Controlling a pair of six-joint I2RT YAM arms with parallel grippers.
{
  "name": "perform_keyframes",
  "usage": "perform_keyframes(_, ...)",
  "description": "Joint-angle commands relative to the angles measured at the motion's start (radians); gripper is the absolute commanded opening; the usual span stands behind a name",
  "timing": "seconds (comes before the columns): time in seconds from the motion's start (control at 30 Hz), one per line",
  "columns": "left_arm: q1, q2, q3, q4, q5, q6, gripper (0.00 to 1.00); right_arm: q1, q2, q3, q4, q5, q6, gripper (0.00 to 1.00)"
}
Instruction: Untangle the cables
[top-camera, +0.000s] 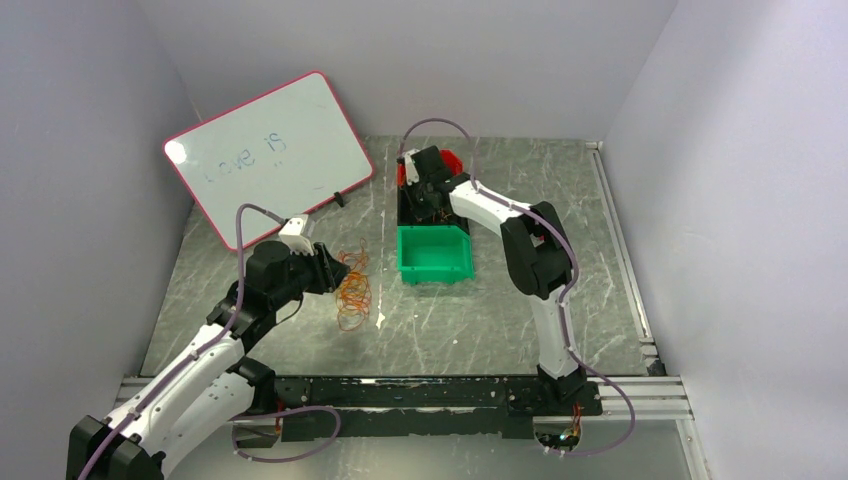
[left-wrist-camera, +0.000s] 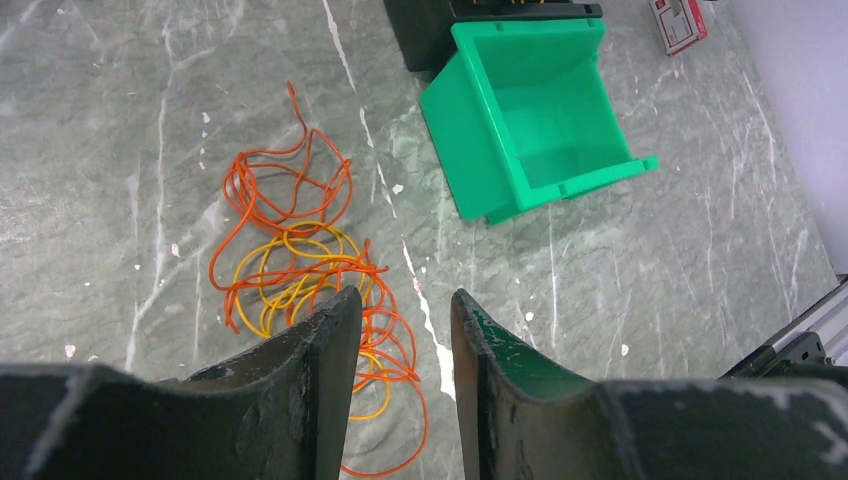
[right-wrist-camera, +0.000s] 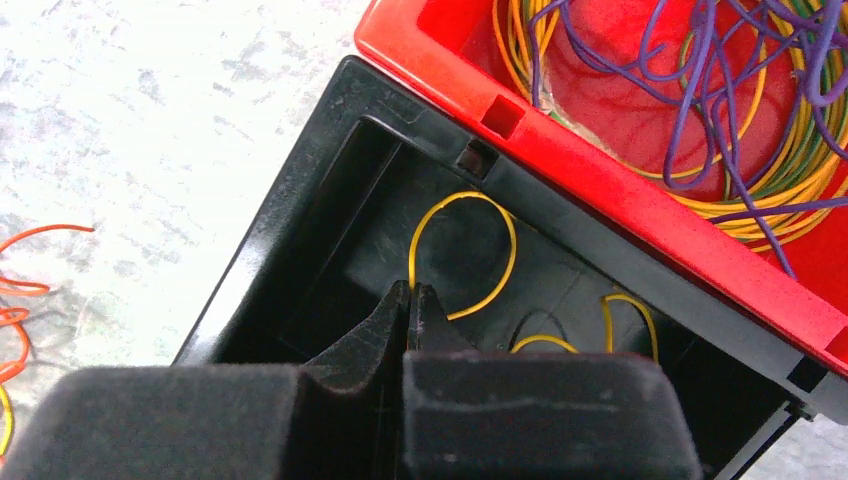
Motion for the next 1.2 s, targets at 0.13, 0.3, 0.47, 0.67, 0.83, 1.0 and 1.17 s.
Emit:
perform_keyframes(0.13,-0.004,-0.004,0.003,-0.009,-0.022,-0.008,0.44,-0.005,-0.033,0.036,0.018,-0.053,0.025,0.14)
perform_keyframes(0.3,-0.003,0.005,0.004,0.000,-0.018,-0.008,0.44,-0.005,-0.079,0.031,0.017,-0.050,0.029,0.28)
perform_keyframes(0.47,-0.004,0.020,0.011,0.009,-0.015,-0.005,0.44,-0.005,-0.132,0.015,0.009,-0.026,0.019,0.32)
perform_keyframes(0.67,-0.003,0.018,0.014,0.007,-0.023,-0.009,0.44,-0.003,-0.231,-0.037,0.001,0.039,0.015,0.37)
perform_keyframes(0.83,-0.004,0.011,0.017,-0.011,-0.044,-0.031,0.45,0.022,-0.349,-0.136,0.023,0.101,0.037,0.39)
perform_keyframes(1.0,-0.004,0.028,0.045,-0.046,-0.075,-0.051,0.46,0.112,-0.472,-0.217,0.028,0.150,0.078,0.40)
perform_keyframes(1.17,-0.003,0.030,0.050,-0.077,-0.115,-0.091,0.47,0.180,-0.577,-0.354,0.090,0.085,0.196,0.40)
